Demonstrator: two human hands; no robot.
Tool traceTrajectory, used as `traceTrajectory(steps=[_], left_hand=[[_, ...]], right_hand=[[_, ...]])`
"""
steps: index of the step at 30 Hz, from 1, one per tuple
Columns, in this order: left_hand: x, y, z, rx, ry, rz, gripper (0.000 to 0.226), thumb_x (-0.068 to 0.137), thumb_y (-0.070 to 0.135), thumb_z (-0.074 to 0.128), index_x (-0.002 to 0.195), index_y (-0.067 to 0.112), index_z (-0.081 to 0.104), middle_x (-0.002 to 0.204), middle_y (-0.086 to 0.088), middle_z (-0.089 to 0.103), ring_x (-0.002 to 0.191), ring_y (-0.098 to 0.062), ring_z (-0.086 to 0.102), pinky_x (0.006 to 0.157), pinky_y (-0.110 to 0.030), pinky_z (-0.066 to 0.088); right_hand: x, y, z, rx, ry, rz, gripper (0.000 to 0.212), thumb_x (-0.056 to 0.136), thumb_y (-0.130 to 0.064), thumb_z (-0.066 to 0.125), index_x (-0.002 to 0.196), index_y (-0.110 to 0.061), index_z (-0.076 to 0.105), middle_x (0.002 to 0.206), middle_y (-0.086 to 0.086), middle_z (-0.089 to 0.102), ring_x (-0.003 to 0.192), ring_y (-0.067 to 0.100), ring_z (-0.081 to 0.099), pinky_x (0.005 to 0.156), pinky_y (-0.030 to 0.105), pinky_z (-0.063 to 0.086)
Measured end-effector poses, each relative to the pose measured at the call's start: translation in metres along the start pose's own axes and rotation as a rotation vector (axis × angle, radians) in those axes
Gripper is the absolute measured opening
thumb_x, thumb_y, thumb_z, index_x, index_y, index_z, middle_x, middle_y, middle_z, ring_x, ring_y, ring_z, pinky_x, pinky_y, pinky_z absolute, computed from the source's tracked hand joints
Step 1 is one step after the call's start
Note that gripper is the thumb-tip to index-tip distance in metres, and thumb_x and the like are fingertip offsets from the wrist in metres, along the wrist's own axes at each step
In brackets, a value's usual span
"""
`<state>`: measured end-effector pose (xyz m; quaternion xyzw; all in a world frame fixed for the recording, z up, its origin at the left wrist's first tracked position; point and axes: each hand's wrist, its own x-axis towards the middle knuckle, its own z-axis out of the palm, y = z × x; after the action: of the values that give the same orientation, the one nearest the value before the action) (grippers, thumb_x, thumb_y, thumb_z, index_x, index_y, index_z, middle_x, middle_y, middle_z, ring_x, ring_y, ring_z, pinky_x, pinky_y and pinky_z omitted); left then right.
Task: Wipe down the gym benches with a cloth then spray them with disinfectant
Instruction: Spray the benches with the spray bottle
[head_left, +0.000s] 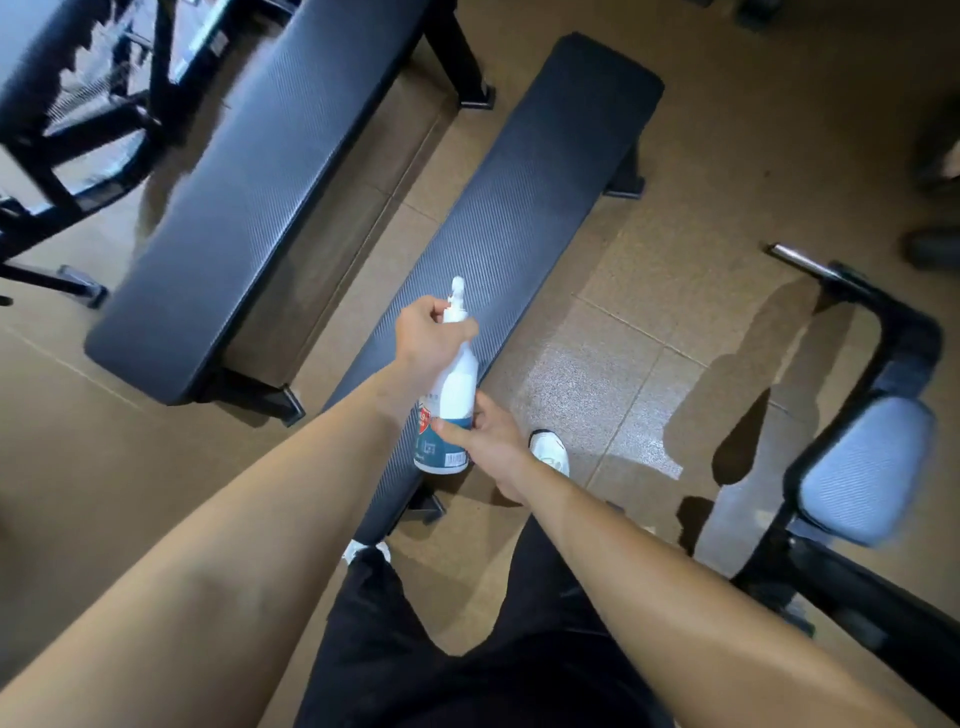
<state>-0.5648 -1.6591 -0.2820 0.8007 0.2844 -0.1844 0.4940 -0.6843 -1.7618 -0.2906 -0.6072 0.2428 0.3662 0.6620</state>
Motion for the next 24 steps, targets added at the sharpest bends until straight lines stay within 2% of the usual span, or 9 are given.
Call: traceTrajectory(steps=[4,6,8,12,14,17,20,22,24], left_hand=[[0.005,-0.037,-0.030,0.007,-0.158,0.049,0.030,0.075,0.012,0.085,0.096,0.019,0.064,0.084,0.006,0.060,0.069,-0.007,0.054,0.058,-0.018,0.042],[0.003,-0.057,-0.051,-0.005,-0.194,0.041,0.031,0.076,0.011,0.084,0.098,0.017,0.064,0.080,0.008,0.057,0.066,-0.005,0.052,0.055,-0.018,0.039],[-0.004,-0.071,-0.073,-0.004,-0.233,0.014,0.026,0.075,0.010,0.082,0.092,0.015,0.062,0.072,0.008,0.050,0.061,-0.006,0.046,0.049,-0.017,0.034],[-0.018,-0.096,-0.111,0.007,-0.281,0.030,0.036,0.072,0.005,0.081,0.066,0.018,0.048,0.061,0.007,0.042,0.054,-0.007,0.038,0.038,-0.012,0.023],[-0.024,-0.105,-0.129,-0.001,-0.321,0.044,0.032,0.072,0.005,0.084,0.071,0.018,0.054,0.064,0.007,0.047,0.054,-0.005,0.041,0.041,-0.011,0.026],[-0.038,-0.115,-0.148,-0.049,-0.380,0.005,0.032,0.073,0.007,0.087,0.094,0.015,0.064,0.077,0.005,0.057,0.063,-0.009,0.053,0.053,-0.014,0.041],[-0.046,-0.126,-0.164,-0.083,-0.313,-0.084,0.030,0.069,0.008,0.084,0.084,0.019,0.061,0.072,0.003,0.057,0.066,-0.019,0.054,0.060,-0.027,0.044],[-0.052,-0.130,-0.177,-0.060,-0.254,-0.104,0.028,0.060,0.017,0.082,0.078,0.021,0.060,0.068,0.002,0.059,0.065,-0.019,0.055,0.061,-0.032,0.044],[-0.056,-0.135,-0.189,-0.042,-0.236,-0.096,0.030,0.064,0.016,0.085,0.084,0.019,0.063,0.073,0.000,0.063,0.067,-0.020,0.058,0.063,-0.031,0.047]], right_hand=[[-0.001,0.023,0.055,0.080,0.088,0.046,0.075,0.065,-0.044,0.089,0.131,-0.025,0.061,0.124,-0.003,0.071,0.114,0.020,0.069,0.100,0.051,0.055],[-0.010,0.032,0.088,0.115,0.128,0.054,0.061,0.074,-0.036,0.087,0.128,-0.023,0.062,0.123,-0.001,0.072,0.113,0.022,0.069,0.099,0.052,0.056],[-0.020,0.039,0.119,0.128,0.173,0.062,0.043,0.085,-0.022,0.083,0.123,-0.022,0.063,0.119,0.000,0.073,0.110,0.021,0.070,0.100,0.051,0.055],[-0.044,0.053,0.174,0.103,0.274,0.068,0.036,0.085,-0.027,0.082,0.116,-0.028,0.064,0.112,-0.005,0.074,0.108,0.017,0.070,0.101,0.046,0.055],[-0.056,0.054,0.193,0.135,0.271,0.065,0.032,0.088,-0.019,0.078,0.113,-0.030,0.062,0.107,-0.011,0.072,0.102,0.010,0.069,0.098,0.039,0.057],[-0.073,0.059,0.212,0.139,0.243,0.081,0.039,0.089,-0.019,0.077,0.122,-0.028,0.059,0.111,-0.008,0.071,0.103,0.011,0.068,0.096,0.037,0.057],[-0.079,0.067,0.225,0.186,0.204,0.083,0.045,0.087,-0.016,0.079,0.128,-0.024,0.061,0.122,0.002,0.073,0.109,0.018,0.071,0.098,0.042,0.057],[-0.082,0.071,0.236,0.182,0.176,0.066,0.054,0.081,-0.026,0.084,0.130,-0.021,0.061,0.125,0.001,0.072,0.112,0.019,0.070,0.100,0.045,0.056],[-0.084,0.077,0.244,0.184,0.148,0.052,0.068,0.071,-0.038,0.088,0.132,-0.023,0.061,0.126,-0.001,0.072,0.114,0.020,0.069,0.102,0.047,0.055]])
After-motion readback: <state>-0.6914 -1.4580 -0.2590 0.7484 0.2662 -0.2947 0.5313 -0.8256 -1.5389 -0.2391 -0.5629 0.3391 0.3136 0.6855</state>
